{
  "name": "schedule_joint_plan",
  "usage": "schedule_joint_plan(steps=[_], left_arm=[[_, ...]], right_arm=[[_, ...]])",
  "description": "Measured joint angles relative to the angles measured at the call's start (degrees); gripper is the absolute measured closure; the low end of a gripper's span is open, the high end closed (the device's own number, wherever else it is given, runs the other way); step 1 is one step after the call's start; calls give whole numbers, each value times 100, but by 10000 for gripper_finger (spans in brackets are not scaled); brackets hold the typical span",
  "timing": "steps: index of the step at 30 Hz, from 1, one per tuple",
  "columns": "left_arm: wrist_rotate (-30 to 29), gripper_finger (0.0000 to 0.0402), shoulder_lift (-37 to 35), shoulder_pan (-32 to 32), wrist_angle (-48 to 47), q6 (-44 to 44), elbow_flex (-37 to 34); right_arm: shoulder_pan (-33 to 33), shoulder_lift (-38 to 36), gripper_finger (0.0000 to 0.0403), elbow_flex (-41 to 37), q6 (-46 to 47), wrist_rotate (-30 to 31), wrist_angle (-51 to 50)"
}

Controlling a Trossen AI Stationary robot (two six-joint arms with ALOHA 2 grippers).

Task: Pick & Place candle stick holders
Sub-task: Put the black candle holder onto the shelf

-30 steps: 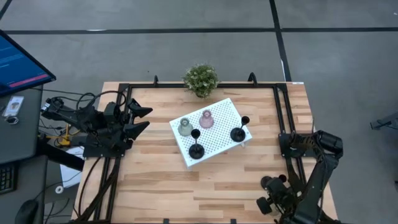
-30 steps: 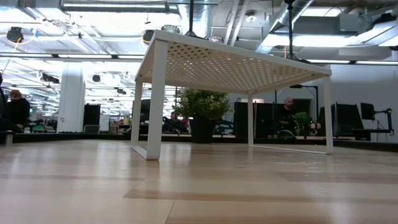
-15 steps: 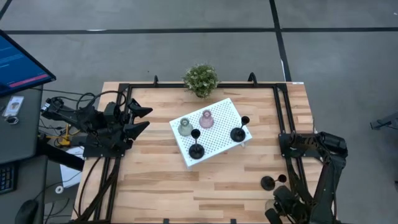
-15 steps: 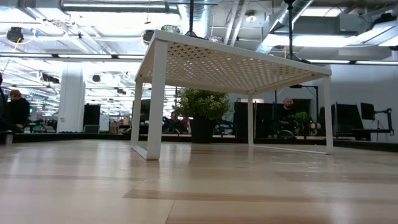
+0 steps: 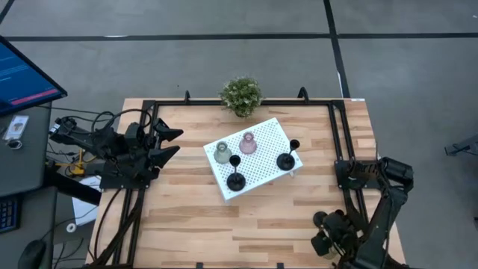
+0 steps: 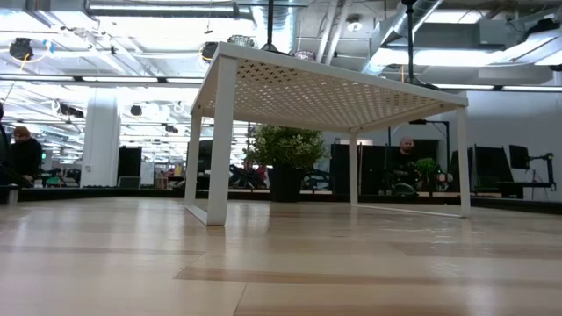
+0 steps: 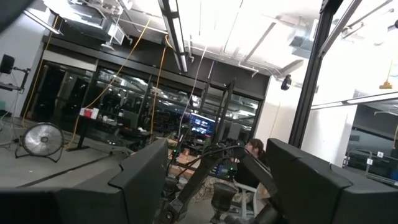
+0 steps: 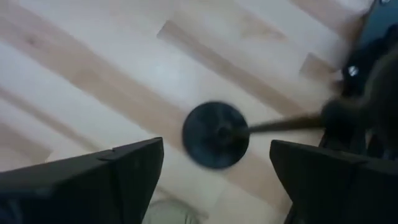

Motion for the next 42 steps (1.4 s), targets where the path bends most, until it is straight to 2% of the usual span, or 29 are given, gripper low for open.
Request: schedule_joint_plan(steps=[5, 8, 11, 16, 17, 30, 36, 42], left_arm=[[0, 128, 0, 0, 0, -7, 0], [-60, 128, 0, -2, 0, -7, 0], [-77, 128, 0, 0, 0, 9, 0], [-208, 128, 0, -2, 0, 44, 0], [-209, 128, 0, -2, 0, 47, 0], [-216, 128, -2, -2, 22, 34, 0], [-216, 128, -2, -2, 33, 33, 0], [-216, 128, -2, -2, 42, 33, 0]], right_arm=[[1, -9, 129, -220, 80, 214, -34], [-35, -17, 155, -279, 87, 333, -8], [-78, -16, 213, -293, 64, 452, -13], [-206, -15, 362, -390, -56, 547, 38], [-239, -2, 381, -388, -137, 555, 64], [-362, 2, 399, -231, -203, 642, 55], [-389, -233, 400, 259, -237, 1337, -267], [-612, -808, 400, 658, -622, 2469, -329]])
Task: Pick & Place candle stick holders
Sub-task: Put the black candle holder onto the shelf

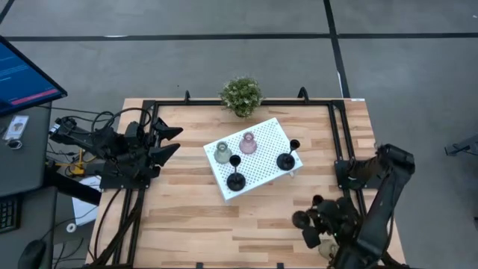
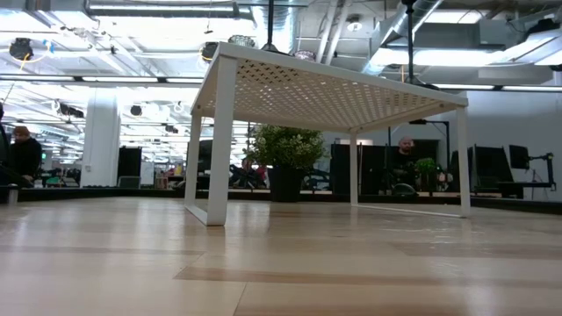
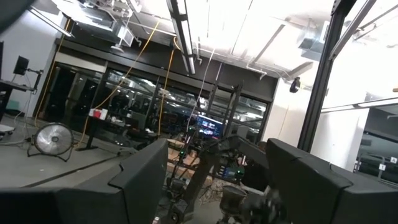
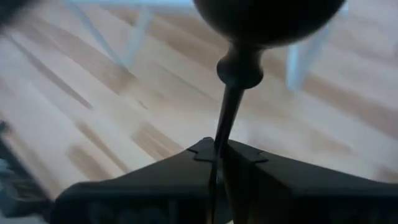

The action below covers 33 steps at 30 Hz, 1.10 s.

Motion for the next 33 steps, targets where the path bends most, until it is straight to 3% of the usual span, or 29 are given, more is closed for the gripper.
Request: schedule_joint_plan(steps=[8, 15, 19, 33], left_arm=[[0, 128, 0, 0, 1, 0, 0], [-1, 128, 0, 1, 7, 1, 0], [-110, 128, 0, 0, 20, 1, 0], [-153, 128, 0, 2, 50, 0, 0]], right_arm=[[-849, -713, 400, 925, -2608, 988, 132], [-1937, -887, 400, 1360, -5601, 1083, 1332], [-2466, -820, 400, 1374, -6670, 1085, 1976], [-3034, -213, 400, 1364, -6987, 1087, 2121]])
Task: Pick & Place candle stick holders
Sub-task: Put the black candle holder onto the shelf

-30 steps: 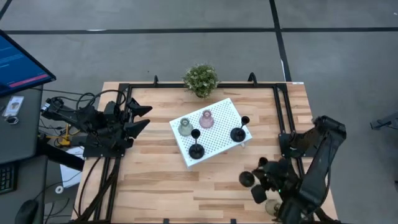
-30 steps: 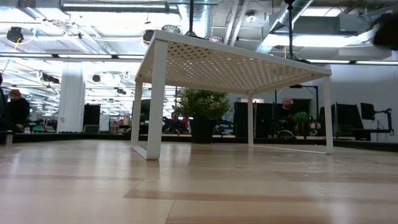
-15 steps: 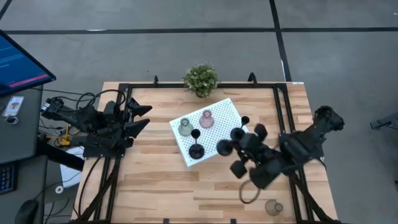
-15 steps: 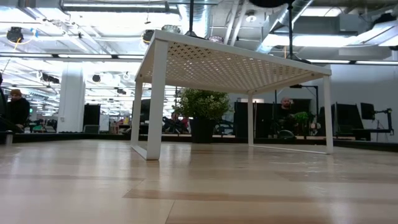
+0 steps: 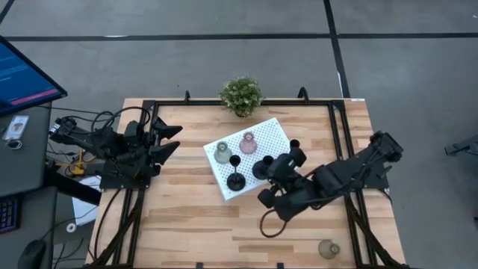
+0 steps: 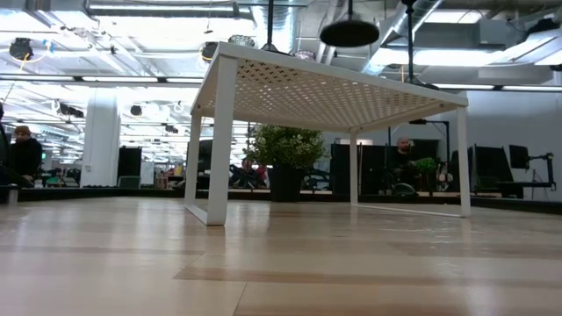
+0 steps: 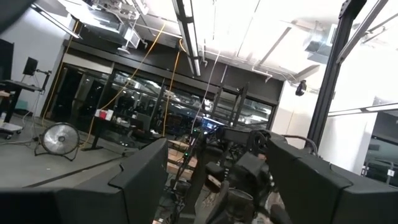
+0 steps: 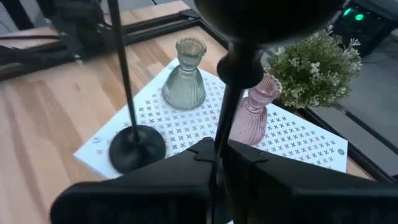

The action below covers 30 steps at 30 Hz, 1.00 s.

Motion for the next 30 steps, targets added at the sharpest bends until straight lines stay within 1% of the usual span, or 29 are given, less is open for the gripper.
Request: schedule_joint_plan(steps=[6, 12, 30], left_arm=[[0, 128, 2, -1, 1, 2, 0], [0, 128, 2, -2, 13, 2, 0], [1, 128, 2, -1, 15, 2, 0]], right_arm=[[-150, 309, 400, 0, 7, -3, -8], [-223, 350, 402, -11, 7, -31, -204], [-290, 376, 402, 0, 57, -172, -153]])
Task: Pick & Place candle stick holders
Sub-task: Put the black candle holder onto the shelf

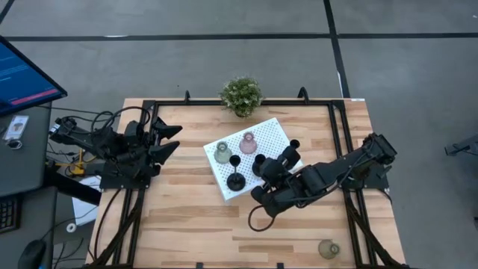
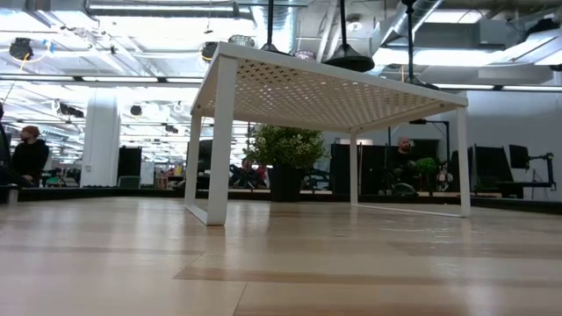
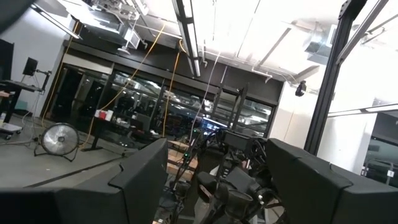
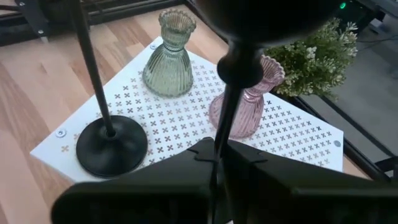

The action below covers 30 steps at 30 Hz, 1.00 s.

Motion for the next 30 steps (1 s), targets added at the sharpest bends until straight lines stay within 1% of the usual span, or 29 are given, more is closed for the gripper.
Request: schedule_joint_plan(steps=[9, 30], left_arm=[[1, 128, 0, 0, 0, 0, 0], [1, 128, -2, -1, -2, 0, 0]], right_arm=[[-37, 0, 400, -173, 0, -124, 244], [-103, 85, 398, -184, -46, -235, 254]])
